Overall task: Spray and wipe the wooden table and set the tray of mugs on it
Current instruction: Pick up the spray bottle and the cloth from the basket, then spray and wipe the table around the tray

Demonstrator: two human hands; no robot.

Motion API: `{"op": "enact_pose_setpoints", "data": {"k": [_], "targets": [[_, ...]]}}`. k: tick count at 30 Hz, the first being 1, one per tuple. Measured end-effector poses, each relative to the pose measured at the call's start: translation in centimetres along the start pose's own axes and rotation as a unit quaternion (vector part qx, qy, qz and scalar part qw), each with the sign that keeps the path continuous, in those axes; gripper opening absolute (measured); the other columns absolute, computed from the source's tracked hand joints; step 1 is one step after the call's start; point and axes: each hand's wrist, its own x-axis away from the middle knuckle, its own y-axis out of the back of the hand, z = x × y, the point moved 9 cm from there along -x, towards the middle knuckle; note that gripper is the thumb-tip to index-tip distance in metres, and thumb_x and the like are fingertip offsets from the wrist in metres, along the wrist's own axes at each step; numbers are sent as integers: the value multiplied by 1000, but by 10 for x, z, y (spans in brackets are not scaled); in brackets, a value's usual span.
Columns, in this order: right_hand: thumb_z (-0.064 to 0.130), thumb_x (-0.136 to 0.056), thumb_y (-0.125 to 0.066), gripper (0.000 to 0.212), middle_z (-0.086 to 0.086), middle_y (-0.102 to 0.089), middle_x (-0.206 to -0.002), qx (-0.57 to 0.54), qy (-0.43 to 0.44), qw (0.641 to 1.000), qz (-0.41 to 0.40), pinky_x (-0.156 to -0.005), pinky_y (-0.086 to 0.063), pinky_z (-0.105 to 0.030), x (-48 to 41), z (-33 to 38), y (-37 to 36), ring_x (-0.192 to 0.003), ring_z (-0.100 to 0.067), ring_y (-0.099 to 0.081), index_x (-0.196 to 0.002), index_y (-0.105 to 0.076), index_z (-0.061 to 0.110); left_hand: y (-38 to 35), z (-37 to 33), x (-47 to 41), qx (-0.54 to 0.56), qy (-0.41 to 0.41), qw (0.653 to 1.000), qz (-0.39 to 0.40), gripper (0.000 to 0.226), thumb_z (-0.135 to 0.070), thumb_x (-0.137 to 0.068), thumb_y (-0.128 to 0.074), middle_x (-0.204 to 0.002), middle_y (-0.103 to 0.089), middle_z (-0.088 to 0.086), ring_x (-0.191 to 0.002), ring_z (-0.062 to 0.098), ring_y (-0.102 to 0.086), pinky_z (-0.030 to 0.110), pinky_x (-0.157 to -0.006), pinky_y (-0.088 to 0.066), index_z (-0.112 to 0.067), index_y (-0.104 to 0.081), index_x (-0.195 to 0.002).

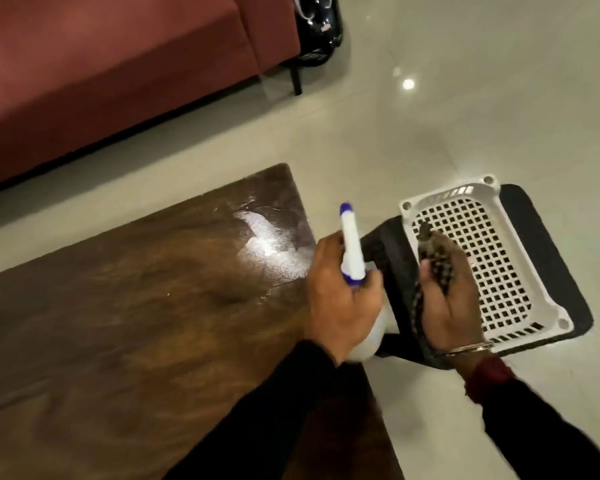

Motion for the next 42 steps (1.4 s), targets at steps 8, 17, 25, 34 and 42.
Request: {"op": "enact_pose_setpoints", "data": {"k": [8,17,25,34,42], "targets": [[39,-84,-57,83,-11,-14,-173,416,219,837,278,-119,-28,-65,101,15,-195,-158,-36,-19,-159,-35,11,117,88,6,-79,122,989,25,21,-2,-72,-73,-74,-59,2,-67,19,-56,32,-62,-49,-11,-60,-85],[50,-96,-29,79,-9,-6,-175,477,158,835,227,-125,-14,-62,-27,44,-262,-160,-33,-7,-165,-18,12,138,115,-29,-96,169,980,45,14,-11,-67,-68,-61,-60,14,-54,24,-50,42,-56,-47,-2,-58,-72],[49,-85,-35,90,-1,2,-175,470,203,791,336,-125,-14,-62,16,47,-258,-161,-24,2,-166,-13,18,169,111,-24,-132,143,980,39,20,-8,-62,-69,-66,-58,7,-64,26,-53,45,-59,-46,-9,-54,-75],[52,-97,-42,81,-6,-11,-174,499,125,828,222,-126,-13,-61,-116,78,-322,-160,-34,-9,-164,-19,14,171,117,11,-73,135,988,29,24,-17,-61,-64,-74,-55,5,-68,22,-52,47,-63,-46,-6,-53,-79],[48,-87,-46,85,5,-5,-175,447,354,713,408,-127,-8,-56,59,58,-297,-161,-24,-3,-165,-20,27,182,111,14,-60,131,989,37,20,-13,-64,-66,-77,-56,0,-69,16,-53,31,-60,-45,-14,-53,-79]]}}
